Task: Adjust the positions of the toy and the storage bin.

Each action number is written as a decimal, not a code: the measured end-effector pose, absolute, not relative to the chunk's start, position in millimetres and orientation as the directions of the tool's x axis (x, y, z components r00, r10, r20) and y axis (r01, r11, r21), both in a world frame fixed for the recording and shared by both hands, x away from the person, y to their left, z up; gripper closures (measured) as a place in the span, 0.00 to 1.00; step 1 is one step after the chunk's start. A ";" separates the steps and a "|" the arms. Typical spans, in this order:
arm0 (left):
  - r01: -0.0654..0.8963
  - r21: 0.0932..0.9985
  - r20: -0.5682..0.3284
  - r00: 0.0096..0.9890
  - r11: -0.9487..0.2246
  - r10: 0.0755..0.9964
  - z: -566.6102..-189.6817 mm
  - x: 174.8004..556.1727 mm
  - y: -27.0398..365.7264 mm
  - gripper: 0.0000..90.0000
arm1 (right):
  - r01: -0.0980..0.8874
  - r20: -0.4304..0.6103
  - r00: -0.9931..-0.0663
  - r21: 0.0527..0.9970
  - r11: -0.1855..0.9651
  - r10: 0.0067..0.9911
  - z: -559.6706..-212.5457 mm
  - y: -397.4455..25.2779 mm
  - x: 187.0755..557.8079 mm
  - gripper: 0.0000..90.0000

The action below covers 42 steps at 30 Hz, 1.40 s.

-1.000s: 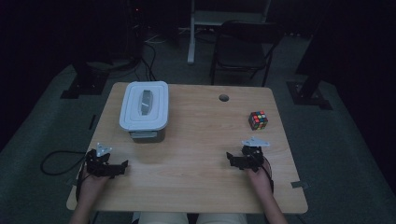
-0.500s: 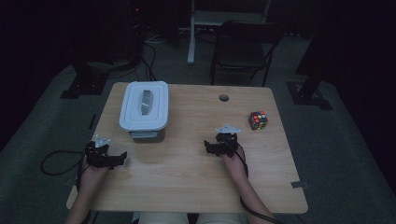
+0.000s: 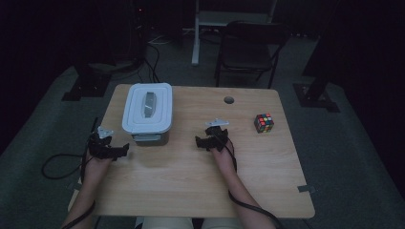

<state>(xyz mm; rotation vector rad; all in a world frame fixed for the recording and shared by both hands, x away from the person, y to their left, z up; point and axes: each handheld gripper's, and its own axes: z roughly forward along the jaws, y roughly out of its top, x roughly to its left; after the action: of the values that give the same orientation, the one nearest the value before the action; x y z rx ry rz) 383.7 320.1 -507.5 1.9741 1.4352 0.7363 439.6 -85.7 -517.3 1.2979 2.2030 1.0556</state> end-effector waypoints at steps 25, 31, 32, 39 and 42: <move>0.664 0.723 0.080 0.195 -0.192 0.978 -503.7 461.0 333.8 0.01 | 0.586 0.145 -0.475 0.788 0.190 0.868 -500.6 -9.3 495.1 0.17; 0.643 0.744 0.077 0.184 -0.179 0.980 -494.4 470.0 329.7 0.01 | 0.589 0.153 -0.474 0.787 0.184 0.867 -496.3 1.7 502.7 0.17; 0.639 0.749 0.066 0.187 -0.172 0.980 -493.8 470.5 327.6 0.01 | 0.592 0.163 -0.479 0.785 0.180 0.863 -495.5 3.3 502.7 0.17; 0.630 0.758 0.047 0.206 -0.170 0.977 -493.6 470.5 317.8 0.01 | 0.600 0.164 -0.491 0.776 0.196 0.856 -495.8 1.3 501.1 0.19; 0.629 0.762 0.019 0.220 -0.157 0.975 -495.1 469.5 314.3 0.01 | 0.601 0.176 -0.499 0.776 0.193 0.849 -497.0 -2.9 500.4 0.21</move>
<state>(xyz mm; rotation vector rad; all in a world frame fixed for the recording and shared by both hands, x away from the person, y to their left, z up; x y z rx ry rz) 469.5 314.3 -495.1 1.8680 1.4796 0.7059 500.4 -2.9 -497.0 1.3757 2.1797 1.2029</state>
